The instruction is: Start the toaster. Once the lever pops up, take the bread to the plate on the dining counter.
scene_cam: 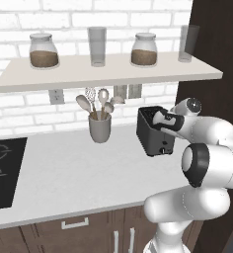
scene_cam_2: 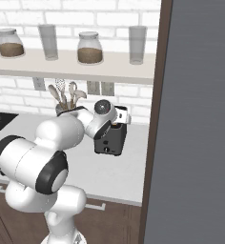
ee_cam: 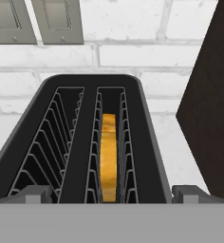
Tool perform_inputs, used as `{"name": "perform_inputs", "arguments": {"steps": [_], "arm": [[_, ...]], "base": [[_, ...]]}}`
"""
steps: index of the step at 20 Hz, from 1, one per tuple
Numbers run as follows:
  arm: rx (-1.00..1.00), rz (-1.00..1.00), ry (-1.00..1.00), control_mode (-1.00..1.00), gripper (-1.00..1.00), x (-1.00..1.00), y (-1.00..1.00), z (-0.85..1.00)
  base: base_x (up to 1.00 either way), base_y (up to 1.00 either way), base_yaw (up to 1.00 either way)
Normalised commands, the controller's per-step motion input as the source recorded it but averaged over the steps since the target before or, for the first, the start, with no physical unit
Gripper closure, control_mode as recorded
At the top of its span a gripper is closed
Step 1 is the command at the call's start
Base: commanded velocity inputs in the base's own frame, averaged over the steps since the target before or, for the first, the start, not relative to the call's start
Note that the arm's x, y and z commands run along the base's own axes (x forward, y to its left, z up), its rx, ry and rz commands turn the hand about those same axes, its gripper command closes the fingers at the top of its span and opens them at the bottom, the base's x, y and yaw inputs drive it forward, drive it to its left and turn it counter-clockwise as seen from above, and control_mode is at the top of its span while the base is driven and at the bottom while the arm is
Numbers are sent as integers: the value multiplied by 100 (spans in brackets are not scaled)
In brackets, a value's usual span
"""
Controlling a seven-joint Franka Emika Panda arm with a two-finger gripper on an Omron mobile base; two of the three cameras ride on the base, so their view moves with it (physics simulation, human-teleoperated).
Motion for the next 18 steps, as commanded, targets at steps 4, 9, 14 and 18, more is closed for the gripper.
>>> {"name": "perform_inputs", "arguments": {"steps": [4, 9, 14, 18], "arm": [[0, 0, 0, -100, -100, 0, 0, 0], [0, 0, 0, -100, -100, 0, 0, 0], [0, 0, 0, -100, -100, 0, 0, 0], [0, 0, 0, -100, -100, 0, 0, 0]], "base": [[0, 0, 0], [0, 0, 0], [0, 0, 0], [0, 0, 0]]}}
